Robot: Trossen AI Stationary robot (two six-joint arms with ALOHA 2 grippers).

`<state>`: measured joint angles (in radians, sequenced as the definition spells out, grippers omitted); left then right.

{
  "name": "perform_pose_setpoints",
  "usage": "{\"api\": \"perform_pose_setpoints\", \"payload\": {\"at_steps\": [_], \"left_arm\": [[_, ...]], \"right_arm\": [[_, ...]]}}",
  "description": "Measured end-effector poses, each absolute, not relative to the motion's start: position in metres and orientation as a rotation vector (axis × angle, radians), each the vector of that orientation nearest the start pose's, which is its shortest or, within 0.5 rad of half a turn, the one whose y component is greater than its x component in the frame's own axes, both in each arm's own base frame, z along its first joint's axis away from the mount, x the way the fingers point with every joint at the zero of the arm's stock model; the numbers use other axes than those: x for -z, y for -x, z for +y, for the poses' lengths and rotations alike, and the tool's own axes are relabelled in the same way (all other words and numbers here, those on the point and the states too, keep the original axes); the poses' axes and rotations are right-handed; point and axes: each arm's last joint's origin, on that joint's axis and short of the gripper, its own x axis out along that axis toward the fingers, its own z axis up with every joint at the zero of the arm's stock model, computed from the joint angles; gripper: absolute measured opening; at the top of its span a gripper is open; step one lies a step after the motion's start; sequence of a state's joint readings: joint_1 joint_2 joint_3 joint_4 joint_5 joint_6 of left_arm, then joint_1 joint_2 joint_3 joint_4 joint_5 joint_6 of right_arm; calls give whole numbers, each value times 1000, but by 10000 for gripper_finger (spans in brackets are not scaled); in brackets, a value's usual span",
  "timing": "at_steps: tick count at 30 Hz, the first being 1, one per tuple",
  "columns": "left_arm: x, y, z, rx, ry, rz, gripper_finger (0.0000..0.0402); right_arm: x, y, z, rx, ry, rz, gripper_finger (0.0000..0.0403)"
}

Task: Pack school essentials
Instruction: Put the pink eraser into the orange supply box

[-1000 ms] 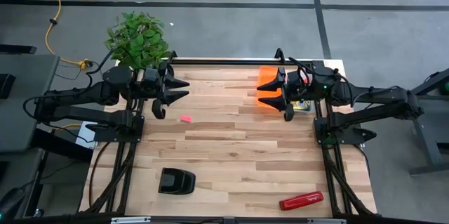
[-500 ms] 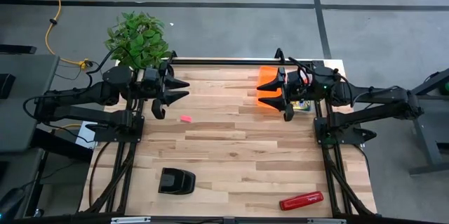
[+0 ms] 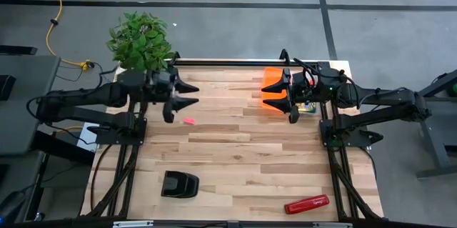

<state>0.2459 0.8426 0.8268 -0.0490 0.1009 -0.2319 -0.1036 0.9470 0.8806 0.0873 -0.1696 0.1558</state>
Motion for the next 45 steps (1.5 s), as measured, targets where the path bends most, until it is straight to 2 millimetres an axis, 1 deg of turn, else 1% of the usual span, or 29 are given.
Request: {"api": "perform_pose_setpoints", "payload": {"at_steps": [4,6,14,17,20,24,28,31,37,41,45], "left_arm": [[-331,-192,45,-161,199,208,227],[-318,-195,46,-161,163,328,236],[-250,-197,49,-115,-16,1004,241],[-230,-203,52,-77,-101,1170,241],[-214,-213,58,-1,-159,1243,241],[-194,-223,71,110,-146,1283,241],[-176,-229,87,121,-72,1299,241],[-164,-231,96,111,-38,1336,241],[-147,-234,99,146,-34,1401,241],[-137,-235,100,127,-67,1466,241],[-134,-236,100,132,-66,1481,241]], "right_arm": [[-363,-210,-17,-67,-153,-15,195],[-363,-210,-17,-67,-153,-15,195],[-363,-210,-17,-57,-153,-16,195],[-363,-210,-18,-42,-153,-16,195],[-363,-210,-18,-21,-154,-17,195],[-363,-210,-19,-13,-154,-18,195],[-363,-210,-19,-13,-155,-17,195],[-363,-210,-19,-13,-156,-17,195],[-363,-210,-19,-11,-157,-17,195],[-363,-210,-19,-3,-157,-18,195],[-363,-210,-19,-3,-157,-18,195]]}}
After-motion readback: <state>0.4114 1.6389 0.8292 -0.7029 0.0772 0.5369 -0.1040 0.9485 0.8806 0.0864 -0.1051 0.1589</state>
